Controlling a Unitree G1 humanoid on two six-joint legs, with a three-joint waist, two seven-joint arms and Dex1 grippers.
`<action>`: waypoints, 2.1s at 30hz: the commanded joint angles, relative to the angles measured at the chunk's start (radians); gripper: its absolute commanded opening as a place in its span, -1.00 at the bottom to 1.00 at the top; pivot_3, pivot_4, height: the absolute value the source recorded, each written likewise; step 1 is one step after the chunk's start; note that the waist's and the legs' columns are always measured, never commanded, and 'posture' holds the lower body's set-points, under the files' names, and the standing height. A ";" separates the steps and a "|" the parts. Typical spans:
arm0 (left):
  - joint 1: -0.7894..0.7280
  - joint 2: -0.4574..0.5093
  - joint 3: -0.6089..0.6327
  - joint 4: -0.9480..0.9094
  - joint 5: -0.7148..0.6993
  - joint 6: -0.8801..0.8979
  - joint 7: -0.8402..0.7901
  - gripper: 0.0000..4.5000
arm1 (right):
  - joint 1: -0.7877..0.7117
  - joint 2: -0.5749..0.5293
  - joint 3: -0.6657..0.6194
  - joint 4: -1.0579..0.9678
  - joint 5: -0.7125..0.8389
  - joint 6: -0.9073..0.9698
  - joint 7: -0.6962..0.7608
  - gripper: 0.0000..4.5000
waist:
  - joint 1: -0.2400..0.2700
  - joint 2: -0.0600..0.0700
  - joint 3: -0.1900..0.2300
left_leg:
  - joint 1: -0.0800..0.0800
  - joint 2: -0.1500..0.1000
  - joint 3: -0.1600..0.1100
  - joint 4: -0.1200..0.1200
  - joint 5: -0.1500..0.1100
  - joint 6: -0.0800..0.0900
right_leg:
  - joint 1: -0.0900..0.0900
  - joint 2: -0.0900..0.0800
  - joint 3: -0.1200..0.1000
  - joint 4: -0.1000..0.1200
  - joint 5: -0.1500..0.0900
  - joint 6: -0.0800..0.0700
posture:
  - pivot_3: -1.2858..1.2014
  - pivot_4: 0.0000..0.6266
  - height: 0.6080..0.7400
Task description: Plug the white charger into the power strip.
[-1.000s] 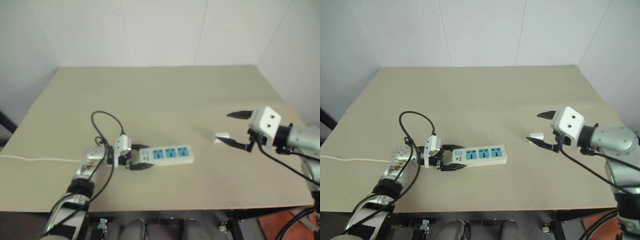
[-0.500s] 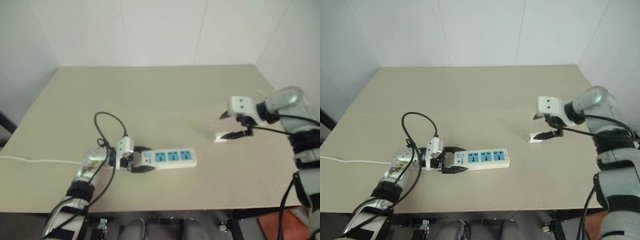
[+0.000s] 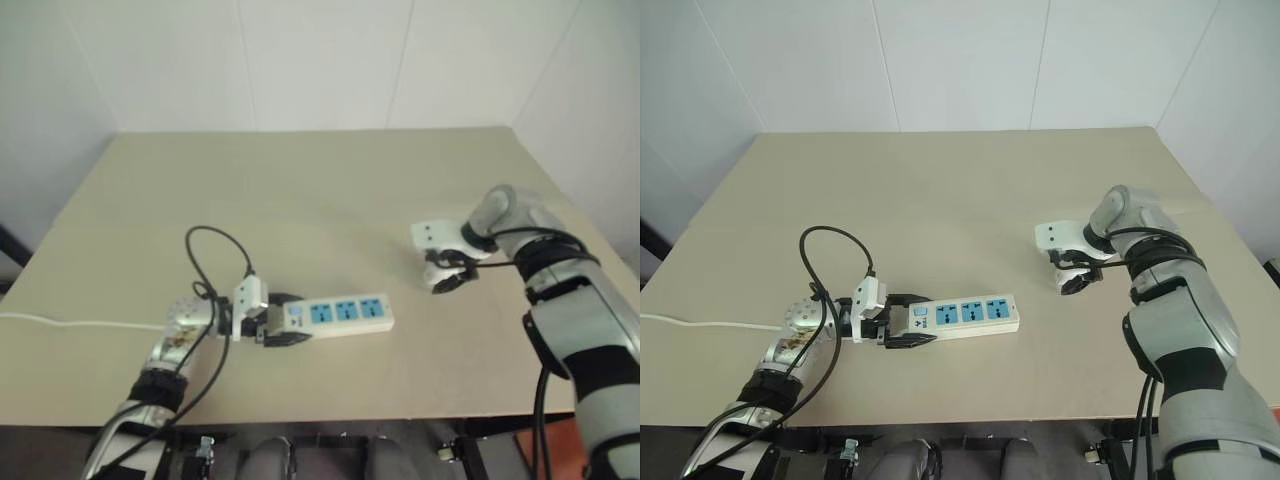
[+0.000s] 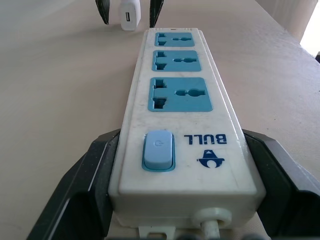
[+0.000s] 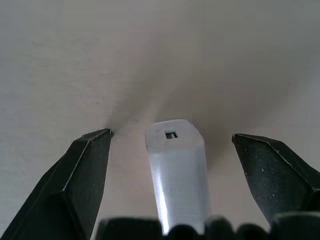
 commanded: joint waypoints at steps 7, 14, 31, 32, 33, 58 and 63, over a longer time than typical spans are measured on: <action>0.059 0.020 -0.041 -0.020 0.041 0.038 0.040 0.45 | -0.020 0.065 0.020 0.050 -0.084 -0.026 -0.060 0.31 | -0.013 0.000 -0.002 | 0.010 0.000 0.000 0.000 0.000 0.000 | 0.010 0.000 0.000 -0.001 0.000 0.000 | 0.03 -0.52 1.00; 0.027 0.023 -0.047 0.023 0.050 0.024 0.040 0.45 | -0.024 0.097 0.012 0.043 -0.105 -0.030 -0.089 -0.47 | -0.029 -0.001 -0.003 | 0.021 0.000 -0.003 -0.001 0.000 0.000 | 0.016 0.000 0.001 0.000 0.001 0.000 | 0.03 -0.52 1.00; -0.068 0.016 -0.099 0.122 0.070 0.000 -0.031 0.45 | 0.405 0.328 -0.681 -1.016 0.871 0.564 -0.184 -0.47 | 0.011 -0.001 -0.004 | -0.001 0.000 -0.009 -0.004 0.000 -0.002 | -0.003 0.001 -0.001 -0.001 0.003 0.000 | 0.03 -0.52 1.00; -0.071 0.016 -0.101 0.124 0.069 0.000 -0.035 0.45 | 0.453 0.332 -0.672 -1.071 0.885 0.580 -0.195 -0.47 | 0.010 -0.001 -0.004 | -0.002 0.000 -0.009 -0.005 0.000 -0.002 | -0.004 0.000 0.000 -0.002 0.003 0.000 | 0.03 -0.52 1.00; -0.073 0.017 -0.102 0.128 0.069 -0.001 -0.040 0.45 | 0.487 0.332 -0.662 -1.108 0.905 0.614 -0.198 -0.47 | 0.010 0.000 -0.003 | -0.002 -0.001 -0.009 -0.005 0.000 -0.002 | -0.004 0.000 0.000 -0.001 0.003 0.000 | 0.03 -0.52 1.00; -0.082 0.013 -0.116 0.143 0.068 -0.013 -0.086 0.45 | 0.716 0.366 -0.430 -1.016 0.830 0.288 -0.132 -0.47 | -0.002 0.000 -0.003 | 0.004 -0.001 -0.006 -0.005 0.000 -0.002 | -0.001 0.003 0.001 -0.001 0.003 0.000 | 0.03 -0.52 1.00; -0.082 0.007 -0.114 0.143 0.066 -0.012 -0.082 0.45 | 0.720 0.354 -0.424 -0.976 0.827 0.238 -0.106 -0.47 | -0.002 0.000 -0.003 | 0.004 -0.001 -0.006 -0.005 0.000 -0.002 | -0.001 0.003 0.001 -0.001 0.003 0.000 | 0.03 -0.52 1.00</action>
